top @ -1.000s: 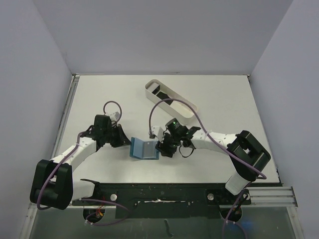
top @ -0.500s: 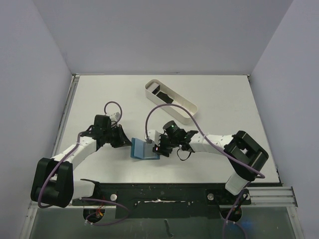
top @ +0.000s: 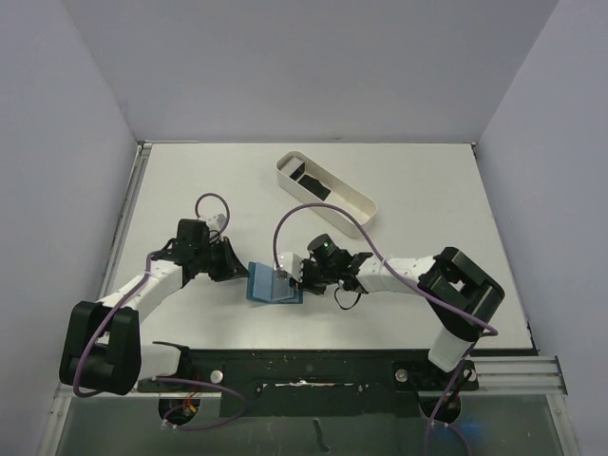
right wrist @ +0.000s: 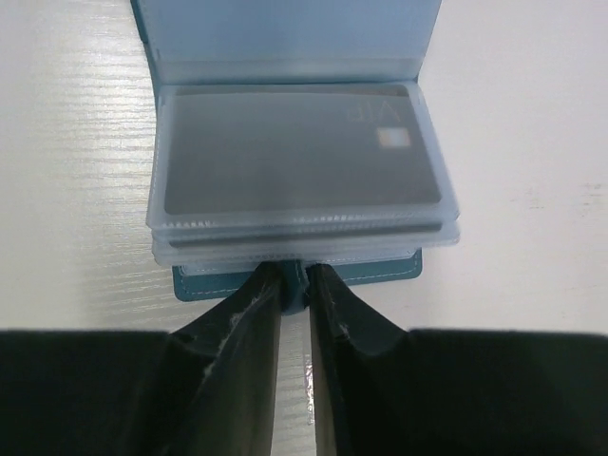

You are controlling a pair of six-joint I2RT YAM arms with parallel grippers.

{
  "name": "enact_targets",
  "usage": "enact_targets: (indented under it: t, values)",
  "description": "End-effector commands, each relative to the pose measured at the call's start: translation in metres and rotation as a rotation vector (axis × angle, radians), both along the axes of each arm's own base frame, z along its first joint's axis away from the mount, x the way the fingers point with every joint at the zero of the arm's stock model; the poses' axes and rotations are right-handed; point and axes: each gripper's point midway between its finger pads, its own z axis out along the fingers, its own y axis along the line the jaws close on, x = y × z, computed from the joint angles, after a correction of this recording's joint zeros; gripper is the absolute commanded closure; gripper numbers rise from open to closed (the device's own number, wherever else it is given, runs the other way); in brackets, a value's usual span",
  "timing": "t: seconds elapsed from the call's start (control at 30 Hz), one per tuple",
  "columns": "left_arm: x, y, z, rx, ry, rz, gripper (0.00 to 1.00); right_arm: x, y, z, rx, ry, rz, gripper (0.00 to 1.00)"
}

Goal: Put the credit cards into the card holder
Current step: Close the card holder at the center of the board.

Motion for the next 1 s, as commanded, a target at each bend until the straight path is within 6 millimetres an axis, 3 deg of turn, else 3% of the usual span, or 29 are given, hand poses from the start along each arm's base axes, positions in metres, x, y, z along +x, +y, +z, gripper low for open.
enact_targets:
  t: [0.0,0.17,0.4,0.83,0.97]
  values:
    - [0.017,0.007,0.015,0.024,-0.057,0.037,1.00,0.015,0.008,0.019,0.088,-0.096,-0.054,0.89]
    - [0.025,0.015,0.021,0.057,-0.077,0.069,1.00,0.019,0.009,0.040,0.219,-0.138,-0.136,1.00]
    - [0.028,0.021,0.017,0.090,-0.069,0.092,1.00,0.017,0.008,0.051,0.338,-0.132,-0.154,1.00]
    - [0.029,0.027,0.013,0.099,-0.053,0.110,1.00,0.004,0.031,0.072,0.527,-0.114,-0.045,0.98]
    - [0.028,0.014,0.024,0.023,-0.067,0.077,1.00,0.002,0.039,0.068,0.533,-0.095,-0.011,0.98]
